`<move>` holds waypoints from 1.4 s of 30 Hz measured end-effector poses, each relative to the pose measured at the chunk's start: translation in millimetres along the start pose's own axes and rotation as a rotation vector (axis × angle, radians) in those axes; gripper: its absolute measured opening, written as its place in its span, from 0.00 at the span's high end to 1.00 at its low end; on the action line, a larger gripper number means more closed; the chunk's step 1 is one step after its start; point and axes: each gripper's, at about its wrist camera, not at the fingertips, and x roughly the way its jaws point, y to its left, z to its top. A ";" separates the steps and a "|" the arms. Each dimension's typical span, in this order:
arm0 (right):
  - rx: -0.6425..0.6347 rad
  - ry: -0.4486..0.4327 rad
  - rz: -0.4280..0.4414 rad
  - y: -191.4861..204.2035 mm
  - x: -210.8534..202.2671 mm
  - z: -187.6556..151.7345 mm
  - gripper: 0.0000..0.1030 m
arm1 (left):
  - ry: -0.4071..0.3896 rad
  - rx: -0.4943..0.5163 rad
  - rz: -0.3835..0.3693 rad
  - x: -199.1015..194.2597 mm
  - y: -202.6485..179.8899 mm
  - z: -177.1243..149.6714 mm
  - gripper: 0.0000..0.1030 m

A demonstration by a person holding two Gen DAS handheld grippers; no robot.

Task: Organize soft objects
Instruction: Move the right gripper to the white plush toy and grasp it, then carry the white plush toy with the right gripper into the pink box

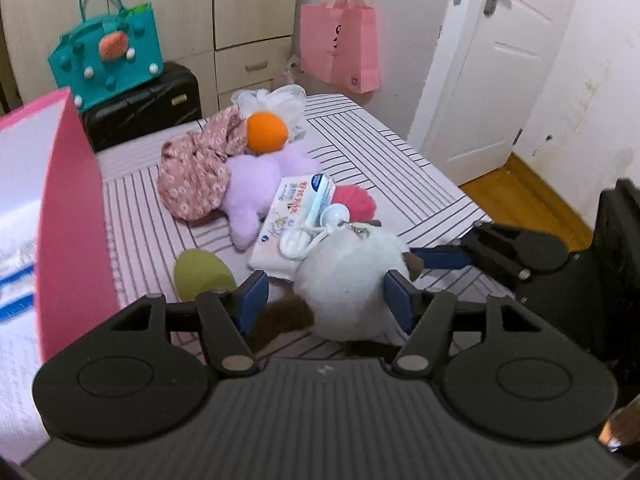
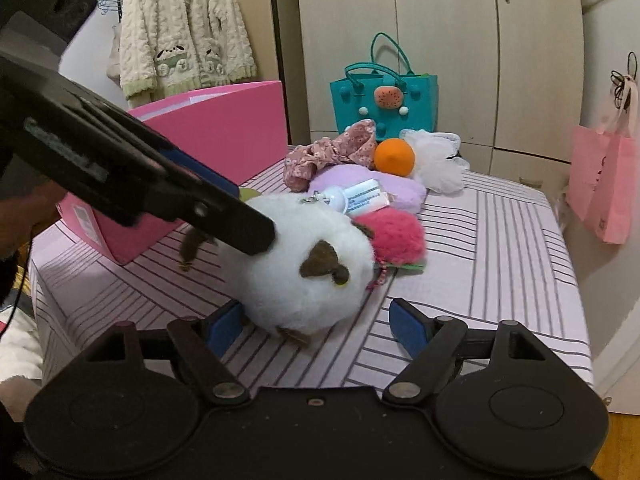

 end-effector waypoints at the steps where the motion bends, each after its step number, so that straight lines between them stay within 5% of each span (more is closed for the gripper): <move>1: -0.002 0.000 0.004 1.0 1.5 0.2 0.19 | -0.001 -0.014 -0.012 1.3 1.2 -0.9 0.39; 19: 0.050 -0.027 -0.080 17.5 5.8 -3.2 0.33 | -0.026 -0.140 -0.111 2.9 4.1 -20.4 0.55; 32: 0.052 0.042 -0.109 43.4 -15.4 12.3 0.32 | -0.007 -0.165 -0.148 -30.2 4.4 -27.7 0.55; 42: 0.049 0.154 -0.052 69.4 -33.7 29.9 0.32 | 0.065 -0.186 -0.187 -65.8 11.8 -33.7 0.55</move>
